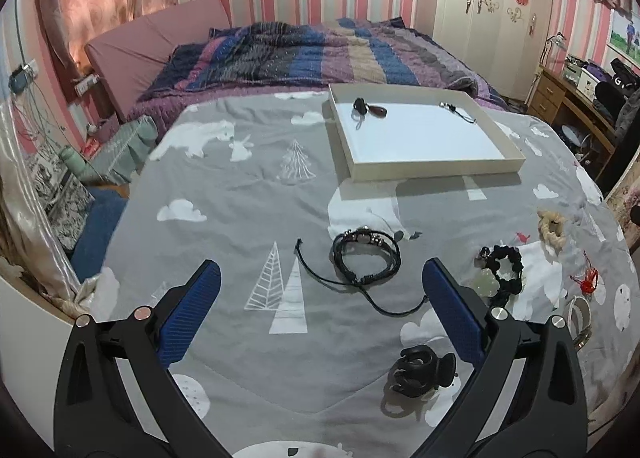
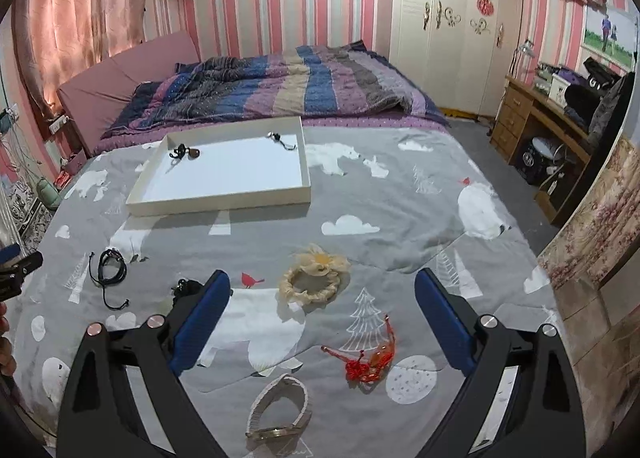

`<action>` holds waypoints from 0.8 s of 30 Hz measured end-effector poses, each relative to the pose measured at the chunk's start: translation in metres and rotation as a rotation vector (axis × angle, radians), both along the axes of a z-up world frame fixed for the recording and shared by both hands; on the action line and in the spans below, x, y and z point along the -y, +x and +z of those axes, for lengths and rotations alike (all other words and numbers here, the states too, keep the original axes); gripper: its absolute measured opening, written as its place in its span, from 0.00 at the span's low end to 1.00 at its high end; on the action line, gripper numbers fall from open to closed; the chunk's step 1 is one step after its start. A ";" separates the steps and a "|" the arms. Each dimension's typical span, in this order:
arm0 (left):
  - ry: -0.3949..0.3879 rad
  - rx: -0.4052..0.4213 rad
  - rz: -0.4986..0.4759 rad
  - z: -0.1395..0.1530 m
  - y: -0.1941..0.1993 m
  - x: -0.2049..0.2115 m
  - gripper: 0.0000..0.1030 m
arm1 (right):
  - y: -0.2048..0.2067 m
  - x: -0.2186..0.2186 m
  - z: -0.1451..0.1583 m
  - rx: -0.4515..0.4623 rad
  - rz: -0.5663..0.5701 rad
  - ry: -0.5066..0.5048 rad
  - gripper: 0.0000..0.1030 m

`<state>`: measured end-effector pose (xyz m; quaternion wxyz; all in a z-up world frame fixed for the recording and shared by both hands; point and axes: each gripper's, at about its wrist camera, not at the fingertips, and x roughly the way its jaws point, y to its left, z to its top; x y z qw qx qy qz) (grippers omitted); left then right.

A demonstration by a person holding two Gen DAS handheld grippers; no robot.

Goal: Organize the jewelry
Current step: 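Withdraw both open tools from the tray back over the remaining jewelry, then grasp the braided leather bracelet with the left tool while the right tool grasps the jade beaded bracelet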

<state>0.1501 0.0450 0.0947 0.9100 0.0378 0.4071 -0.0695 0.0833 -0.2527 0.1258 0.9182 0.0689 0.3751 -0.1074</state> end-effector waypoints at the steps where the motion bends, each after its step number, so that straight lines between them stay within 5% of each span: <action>1: 0.001 -0.001 0.001 -0.002 0.001 0.000 0.97 | 0.001 0.000 -0.002 -0.003 -0.001 0.005 0.91; 15: -0.009 -0.093 -0.003 -0.044 0.029 0.008 0.96 | 0.035 -0.017 -0.045 -0.109 0.064 0.045 0.91; 24: 0.001 -0.178 -0.028 -0.072 0.054 0.018 0.85 | 0.064 -0.040 -0.073 -0.190 0.132 0.050 0.90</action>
